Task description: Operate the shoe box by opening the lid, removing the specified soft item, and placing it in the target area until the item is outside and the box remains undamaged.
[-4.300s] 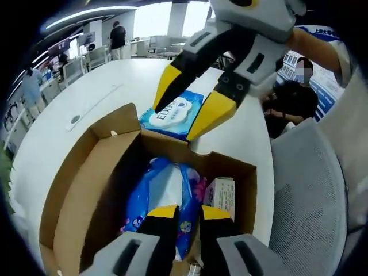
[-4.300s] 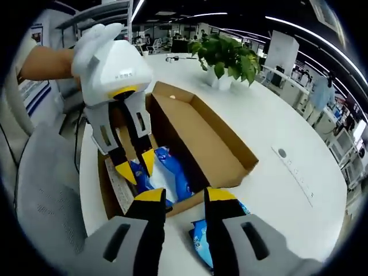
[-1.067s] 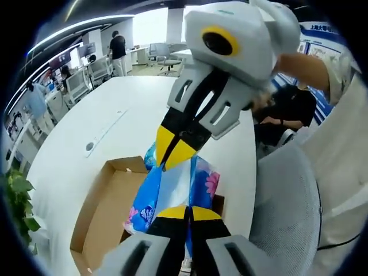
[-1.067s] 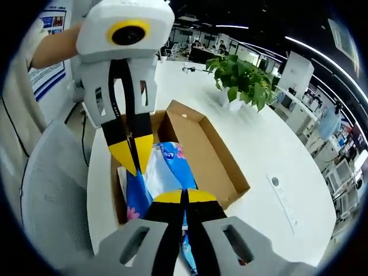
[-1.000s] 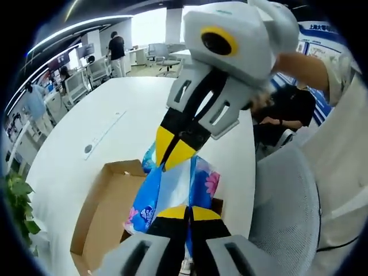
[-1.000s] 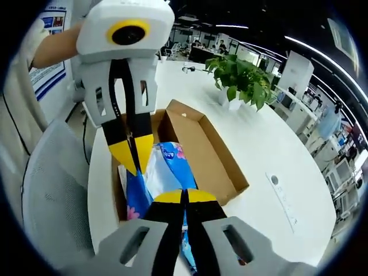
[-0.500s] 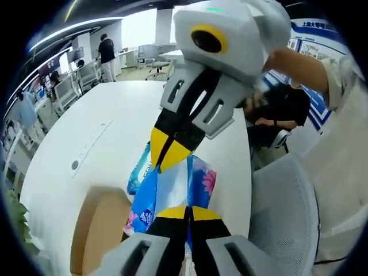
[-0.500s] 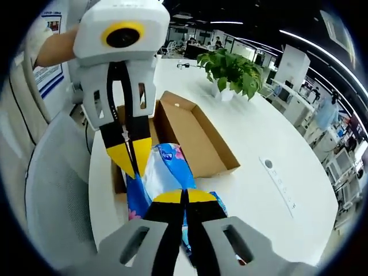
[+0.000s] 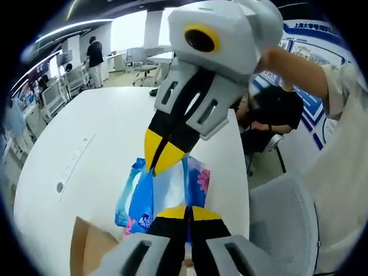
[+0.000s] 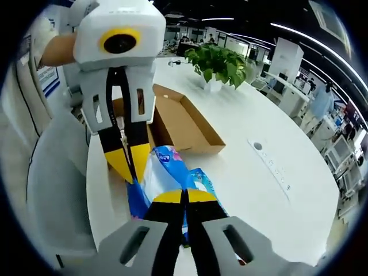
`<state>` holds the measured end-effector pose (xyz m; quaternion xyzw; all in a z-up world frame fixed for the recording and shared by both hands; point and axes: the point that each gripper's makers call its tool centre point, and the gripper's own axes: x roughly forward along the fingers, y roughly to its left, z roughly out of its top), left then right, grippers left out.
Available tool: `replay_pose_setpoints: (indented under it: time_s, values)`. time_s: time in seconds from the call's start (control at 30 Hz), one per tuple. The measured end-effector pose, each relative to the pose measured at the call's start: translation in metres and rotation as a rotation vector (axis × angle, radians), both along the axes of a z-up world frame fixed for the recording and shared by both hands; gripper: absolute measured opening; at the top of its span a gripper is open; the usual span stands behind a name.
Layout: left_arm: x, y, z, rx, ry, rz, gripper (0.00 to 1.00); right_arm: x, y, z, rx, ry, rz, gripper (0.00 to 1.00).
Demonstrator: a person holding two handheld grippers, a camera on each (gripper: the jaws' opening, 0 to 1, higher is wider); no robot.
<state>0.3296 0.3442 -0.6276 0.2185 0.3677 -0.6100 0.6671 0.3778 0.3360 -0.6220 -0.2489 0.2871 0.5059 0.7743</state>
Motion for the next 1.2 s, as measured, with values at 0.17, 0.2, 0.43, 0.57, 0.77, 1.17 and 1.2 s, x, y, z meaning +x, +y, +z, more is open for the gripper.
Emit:
replay_pose_setpoints:
  time_s: [0.17, 0.2, 0.43, 0.57, 0.77, 1.17, 1.2]
  values:
    - [0.006, -0.019, -0.001, -0.006, 0.004, -0.021, 0.00, 0.004, -0.018, -0.001, 0.005, 0.006, -0.012, 0.00]
    - [0.007, -0.024, 0.000, -0.007, 0.006, -0.026, 0.00, 0.006, -0.022, -0.001, 0.014, 0.010, -0.019, 0.00]
    - [0.017, -0.055, 0.002, -0.019, 0.003, -0.058, 0.00, 0.017, -0.050, 0.000, 0.027, 0.011, -0.058, 0.00]
    - [0.023, -0.068, 0.000, -0.017, 0.004, -0.075, 0.00, 0.023, -0.064, 0.001, 0.037, 0.006, -0.083, 0.00]
    - [0.033, -0.090, -0.002, -0.021, 0.012, -0.098, 0.00, 0.032, -0.085, 0.001, 0.044, 0.001, -0.124, 0.00]
    - [0.046, -0.127, -0.016, -0.038, 0.035, -0.121, 0.00, 0.048, -0.126, -0.010, 0.055, -0.006, -0.195, 0.00]
    - [0.048, -0.129, -0.018, -0.039, 0.033, -0.119, 0.00, 0.050, -0.130, -0.012, 0.054, -0.004, -0.200, 0.00]
